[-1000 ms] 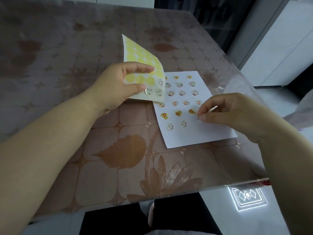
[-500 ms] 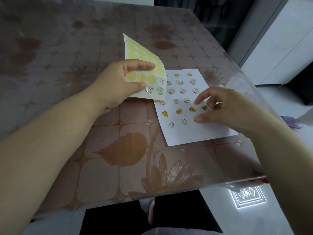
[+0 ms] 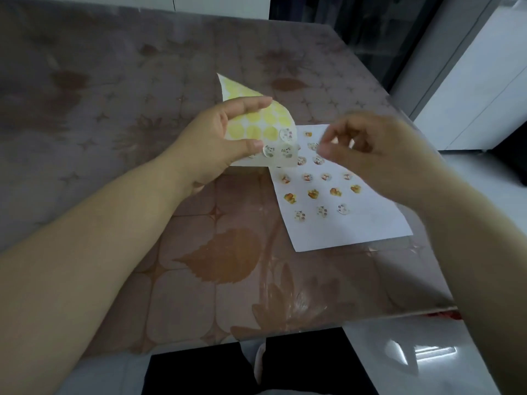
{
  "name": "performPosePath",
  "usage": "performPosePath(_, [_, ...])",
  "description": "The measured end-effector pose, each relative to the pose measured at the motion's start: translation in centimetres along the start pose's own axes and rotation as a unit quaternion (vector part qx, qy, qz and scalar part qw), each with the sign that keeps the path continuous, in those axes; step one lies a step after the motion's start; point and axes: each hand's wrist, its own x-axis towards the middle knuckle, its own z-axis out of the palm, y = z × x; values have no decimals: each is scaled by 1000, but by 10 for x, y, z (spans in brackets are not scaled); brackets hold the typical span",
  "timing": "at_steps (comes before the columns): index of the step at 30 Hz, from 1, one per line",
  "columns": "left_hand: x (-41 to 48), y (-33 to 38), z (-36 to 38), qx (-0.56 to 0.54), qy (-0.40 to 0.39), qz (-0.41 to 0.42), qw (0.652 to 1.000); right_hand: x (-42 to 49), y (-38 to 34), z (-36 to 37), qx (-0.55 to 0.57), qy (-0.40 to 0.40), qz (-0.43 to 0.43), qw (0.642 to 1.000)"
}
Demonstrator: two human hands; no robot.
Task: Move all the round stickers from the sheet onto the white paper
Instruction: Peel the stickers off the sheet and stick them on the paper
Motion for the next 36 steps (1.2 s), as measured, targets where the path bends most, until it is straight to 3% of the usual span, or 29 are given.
performPosePath(3, [1,1,1,-40,-7,-5,999,21,-4,16,-30,33,-40,998])
performPosePath(8, [0,3,1,-56,-22,-30,998,28,6,43,62,93,-45,993])
performPosePath(11, [-1,3,4,-51,-32,-49,997,27,10,45,43,134,-72,987])
performPosePath(17, [-1,1,3,-28,-22,-74,997,22,12,42,43,102,-112,988])
performPosePath(20, [0,1,0,-27,-15,-67,997,19,6,24,89,92,-32,991])
performPosePath(23, [0,1,-1,-25,-10,-55,998,7,16,-12,47,-41,58,996])
performPosePath(26, [0,1,1,-21,-10,-46,999,-13,32,-34,15,-165,132,977])
performPosePath(36, [1,0,1,-12,-15,-60,998,-27,52,-23,81,-156,192,966])
